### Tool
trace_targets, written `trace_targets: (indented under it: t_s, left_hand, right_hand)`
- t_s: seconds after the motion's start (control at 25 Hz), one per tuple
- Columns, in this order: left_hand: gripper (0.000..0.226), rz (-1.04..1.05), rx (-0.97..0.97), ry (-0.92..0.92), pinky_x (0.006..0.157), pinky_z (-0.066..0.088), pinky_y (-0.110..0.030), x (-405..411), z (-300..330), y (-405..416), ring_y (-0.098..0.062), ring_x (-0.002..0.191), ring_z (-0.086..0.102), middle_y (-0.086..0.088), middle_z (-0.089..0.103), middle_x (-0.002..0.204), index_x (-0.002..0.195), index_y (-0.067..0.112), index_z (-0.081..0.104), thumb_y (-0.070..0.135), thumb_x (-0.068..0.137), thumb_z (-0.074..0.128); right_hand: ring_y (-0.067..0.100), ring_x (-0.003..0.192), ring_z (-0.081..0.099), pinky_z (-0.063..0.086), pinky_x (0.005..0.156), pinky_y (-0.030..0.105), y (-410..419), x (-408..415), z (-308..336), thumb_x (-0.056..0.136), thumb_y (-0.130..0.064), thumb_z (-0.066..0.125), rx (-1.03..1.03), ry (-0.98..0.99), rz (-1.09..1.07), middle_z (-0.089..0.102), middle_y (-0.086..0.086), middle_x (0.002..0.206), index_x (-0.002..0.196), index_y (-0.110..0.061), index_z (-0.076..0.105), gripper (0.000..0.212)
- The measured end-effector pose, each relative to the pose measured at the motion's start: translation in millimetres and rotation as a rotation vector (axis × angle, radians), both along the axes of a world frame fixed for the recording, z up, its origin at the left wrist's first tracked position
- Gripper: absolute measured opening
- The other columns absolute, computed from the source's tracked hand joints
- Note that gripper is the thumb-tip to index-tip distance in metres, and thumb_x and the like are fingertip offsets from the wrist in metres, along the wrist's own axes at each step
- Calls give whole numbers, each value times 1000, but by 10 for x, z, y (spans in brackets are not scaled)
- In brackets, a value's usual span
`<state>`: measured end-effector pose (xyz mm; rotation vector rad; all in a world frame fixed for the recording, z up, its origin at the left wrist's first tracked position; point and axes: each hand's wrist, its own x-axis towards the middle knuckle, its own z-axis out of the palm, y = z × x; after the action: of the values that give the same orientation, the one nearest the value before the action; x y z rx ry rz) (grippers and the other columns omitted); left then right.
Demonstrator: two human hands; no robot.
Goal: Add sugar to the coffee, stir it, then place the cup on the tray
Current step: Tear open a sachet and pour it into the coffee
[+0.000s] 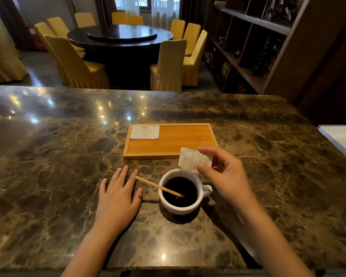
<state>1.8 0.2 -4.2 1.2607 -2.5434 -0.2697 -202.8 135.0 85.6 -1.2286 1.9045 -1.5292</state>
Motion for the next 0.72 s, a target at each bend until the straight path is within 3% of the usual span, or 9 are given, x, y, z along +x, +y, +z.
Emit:
trace_targets:
  t_s: [0.2,0.36,0.48,0.6,0.72]
  left_hand:
    - [59,1,0,4,111,4,-48,-2,-1,2,-18,138,7,-5,17,151,140,27,23,48,84,22]
    - [57,-2,0,4,110,4,-48,-4,0,-6,-18,138,6,-5,16,151,140,27,22,47,87,23]
    - [52,-5,5,7,111,3,-49,-5,-7,-13,-18,138,5,-5,14,151,140,27,21,42,92,32]
    - [51,-7,0,10,111,3,-48,1,4,-12,-17,138,4,-4,13,151,140,28,20,41,92,33]
    - [52,-8,6,16,111,2,-48,2,9,-6,-17,138,4,-4,13,151,140,28,20,43,92,31]
  right_hand:
    - [-16,98,52,53,75,19,-9,22,-49,80,-15,69,17,320,44,52,-36,101,105,-44,54,41]
    - [-18,97,52,56,75,25,-17,12,-84,80,-14,69,-2,305,27,52,-37,100,102,-49,52,44]
    - [-10,98,56,56,78,28,-17,9,-127,81,-12,68,9,225,9,57,-31,100,99,-51,54,45]
    - [6,93,66,57,74,25,-27,-16,-148,84,-2,62,-78,-132,-41,66,-12,101,100,-37,62,39]
    - [9,76,72,55,58,18,-56,-80,-144,84,0,58,-163,-789,-62,70,4,96,103,-18,64,27]
